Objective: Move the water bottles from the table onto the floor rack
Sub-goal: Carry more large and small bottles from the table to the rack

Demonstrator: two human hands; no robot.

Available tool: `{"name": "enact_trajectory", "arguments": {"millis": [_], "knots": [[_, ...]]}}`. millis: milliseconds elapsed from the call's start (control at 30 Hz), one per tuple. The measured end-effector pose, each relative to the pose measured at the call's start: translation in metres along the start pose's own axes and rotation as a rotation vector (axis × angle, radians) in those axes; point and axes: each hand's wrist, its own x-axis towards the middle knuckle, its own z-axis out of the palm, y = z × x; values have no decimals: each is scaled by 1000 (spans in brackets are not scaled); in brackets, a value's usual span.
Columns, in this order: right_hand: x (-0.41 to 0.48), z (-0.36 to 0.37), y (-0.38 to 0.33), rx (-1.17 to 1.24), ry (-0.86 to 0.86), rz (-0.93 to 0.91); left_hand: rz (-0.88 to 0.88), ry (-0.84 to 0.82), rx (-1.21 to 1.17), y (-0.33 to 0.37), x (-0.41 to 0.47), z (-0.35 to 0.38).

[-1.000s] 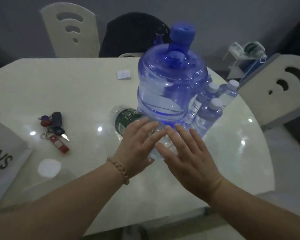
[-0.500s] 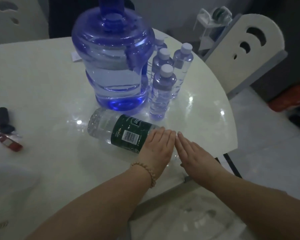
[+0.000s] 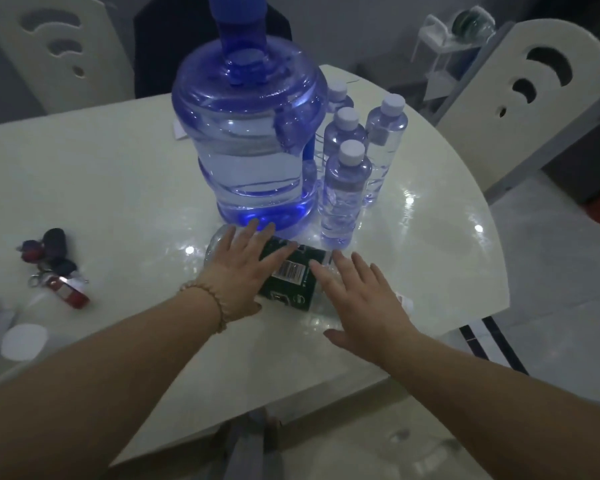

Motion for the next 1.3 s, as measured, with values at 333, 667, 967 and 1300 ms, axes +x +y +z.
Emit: {"name": "enact_trajectory", "arguments": {"millis": [333, 667, 967, 1300], "knots": [[19, 11, 1, -31, -21, 25, 87, 120, 41, -11, 14, 10], [-15, -10, 36, -130, -28, -143, -34, 69, -112, 43, -5, -4], [-120, -65, 183, -147, 24, -71, 60, 187, -114, 177, 72, -108], [-278, -145, 426, -250, 156, 75, 161, 394, 7, 400, 215, -260]]}}
